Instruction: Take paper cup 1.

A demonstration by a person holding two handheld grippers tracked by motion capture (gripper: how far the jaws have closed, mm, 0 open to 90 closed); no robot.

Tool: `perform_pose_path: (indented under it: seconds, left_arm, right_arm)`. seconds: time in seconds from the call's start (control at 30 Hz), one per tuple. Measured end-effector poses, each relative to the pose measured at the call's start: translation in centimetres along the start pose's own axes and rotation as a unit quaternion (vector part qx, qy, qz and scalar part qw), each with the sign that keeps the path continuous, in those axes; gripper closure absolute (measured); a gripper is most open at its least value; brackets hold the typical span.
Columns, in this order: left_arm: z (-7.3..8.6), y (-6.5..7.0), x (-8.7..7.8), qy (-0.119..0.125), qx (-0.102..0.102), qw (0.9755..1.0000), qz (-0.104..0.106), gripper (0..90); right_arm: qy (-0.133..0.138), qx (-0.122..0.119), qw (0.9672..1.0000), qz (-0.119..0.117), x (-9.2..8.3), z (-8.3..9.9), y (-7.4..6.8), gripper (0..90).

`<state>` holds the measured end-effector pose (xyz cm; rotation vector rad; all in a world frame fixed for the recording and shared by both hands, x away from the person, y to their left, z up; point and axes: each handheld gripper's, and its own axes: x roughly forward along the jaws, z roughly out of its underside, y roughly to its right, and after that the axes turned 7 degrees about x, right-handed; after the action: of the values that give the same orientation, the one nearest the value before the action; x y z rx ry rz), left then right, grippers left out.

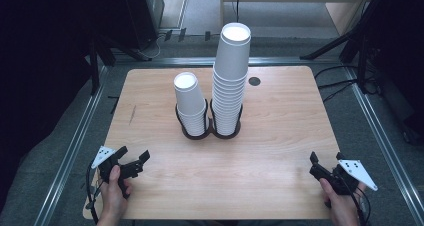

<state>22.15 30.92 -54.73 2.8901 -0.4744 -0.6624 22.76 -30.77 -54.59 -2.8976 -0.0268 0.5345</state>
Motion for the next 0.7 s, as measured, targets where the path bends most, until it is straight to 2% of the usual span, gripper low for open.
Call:
perform_pose_path:
  seconds: [0.03,0.07,0.1,0.2,0.37,0.4,0.47,0.5,0.7]
  left_arm:
    - [0.0,0.0,0.0,0.0,0.0,1.0,0.0,0.0]
    - [0.0,-0.1,0.0,0.001,-0.002,1.0,0.004,0.0]
    - [0.0,-0.1,0.0,0.001,-0.002,1.0,0.005,0.0]
    - [0.0,-0.1,0.0,0.002,-0.002,1.0,0.003,0.0]
    - [0.0,-0.1,0.2,0.004,-0.006,0.9999,0.01,0.0]
    - [0.0,-0.2,0.2,0.005,-0.01,0.9999,0.012,0.0]
    - [0.0,-0.2,0.2,0.008,-0.01,0.9998,0.013,0.0]
    - [0.0,-0.2,0.2,0.008,-0.01,0.9998,0.014,0.0]
    - [0.0,0.2,0.2,0.003,0.009,0.9996,0.027,0.0]
  right_arm:
    - [0.0,0.0,1.0,0.0,0.0,0.0,0.0,15.0]
    - [-0.001,-0.015,0.9996,0.022,0.2,0.3,-0.4,14.7]
    - [-0.002,-0.022,0.9995,0.024,0.2,0.3,-0.5,14.7]
    - [-0.001,-0.029,0.9995,0.011,0.2,0.1,-1.0,16.4]
    - [-0.019,-0.03,0.9993,-0.003,0.1,-0.4,-1.8,16.0]
    - [-0.02,-0.032,0.9991,-0.018,-0.1,-0.7,-2.4,13.4]
    - [-0.021,-0.031,0.999,-0.023,-0.1,-0.8,-2.6,13.4]
    - [-0.021,-0.032,0.9988,-0.032,-0.3,-1.1,-3.2,13.4]
    - [-0.015,-0.015,0.9987,-0.047,-0.7,-2.1,-4.2,13.1]
